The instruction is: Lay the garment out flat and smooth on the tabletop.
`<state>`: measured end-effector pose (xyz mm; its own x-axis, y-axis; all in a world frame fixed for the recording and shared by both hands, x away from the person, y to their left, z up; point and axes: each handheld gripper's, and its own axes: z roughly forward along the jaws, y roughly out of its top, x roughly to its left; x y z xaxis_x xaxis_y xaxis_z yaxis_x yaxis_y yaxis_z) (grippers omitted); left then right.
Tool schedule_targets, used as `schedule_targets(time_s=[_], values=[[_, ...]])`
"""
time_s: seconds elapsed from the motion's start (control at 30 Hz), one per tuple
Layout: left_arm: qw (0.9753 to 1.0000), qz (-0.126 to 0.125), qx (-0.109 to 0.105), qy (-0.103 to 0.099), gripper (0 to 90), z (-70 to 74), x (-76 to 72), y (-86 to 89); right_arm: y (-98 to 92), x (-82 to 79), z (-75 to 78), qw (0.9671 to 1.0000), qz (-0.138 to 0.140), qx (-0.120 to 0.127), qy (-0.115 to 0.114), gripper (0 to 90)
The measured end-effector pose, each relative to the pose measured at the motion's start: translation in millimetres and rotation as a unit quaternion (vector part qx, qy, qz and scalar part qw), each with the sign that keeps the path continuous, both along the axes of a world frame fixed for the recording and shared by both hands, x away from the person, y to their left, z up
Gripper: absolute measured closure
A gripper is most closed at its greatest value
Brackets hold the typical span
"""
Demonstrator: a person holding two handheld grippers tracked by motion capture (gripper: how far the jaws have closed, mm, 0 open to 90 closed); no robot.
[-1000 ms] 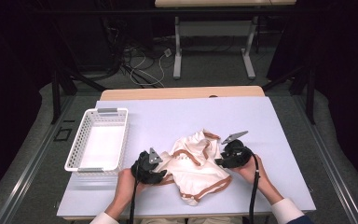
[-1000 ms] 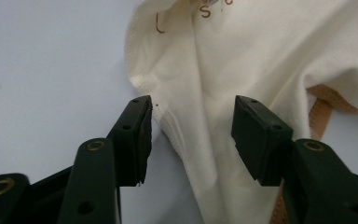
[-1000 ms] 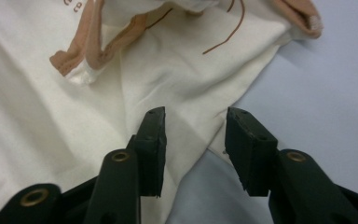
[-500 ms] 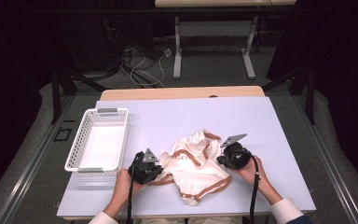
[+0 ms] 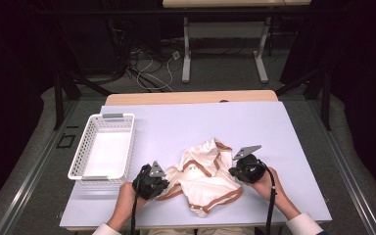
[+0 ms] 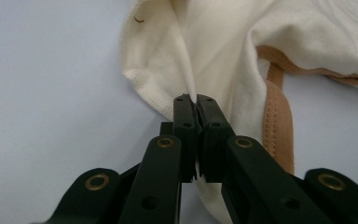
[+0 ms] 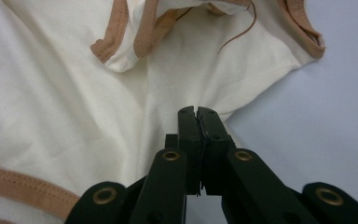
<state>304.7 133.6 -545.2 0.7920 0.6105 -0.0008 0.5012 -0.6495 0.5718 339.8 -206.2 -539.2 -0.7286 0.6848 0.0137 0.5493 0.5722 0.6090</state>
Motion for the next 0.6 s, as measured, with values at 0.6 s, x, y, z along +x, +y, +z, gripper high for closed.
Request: schedule_targets(time_s=[0.6], values=[[0.9942, 0.002, 0.034, -0.102, 52.0, 16.6, -5.6, -11.9, -3.2, -3.9, -4.6, 0.9996, 0.0, -0.017, -0.023, 88.3]])
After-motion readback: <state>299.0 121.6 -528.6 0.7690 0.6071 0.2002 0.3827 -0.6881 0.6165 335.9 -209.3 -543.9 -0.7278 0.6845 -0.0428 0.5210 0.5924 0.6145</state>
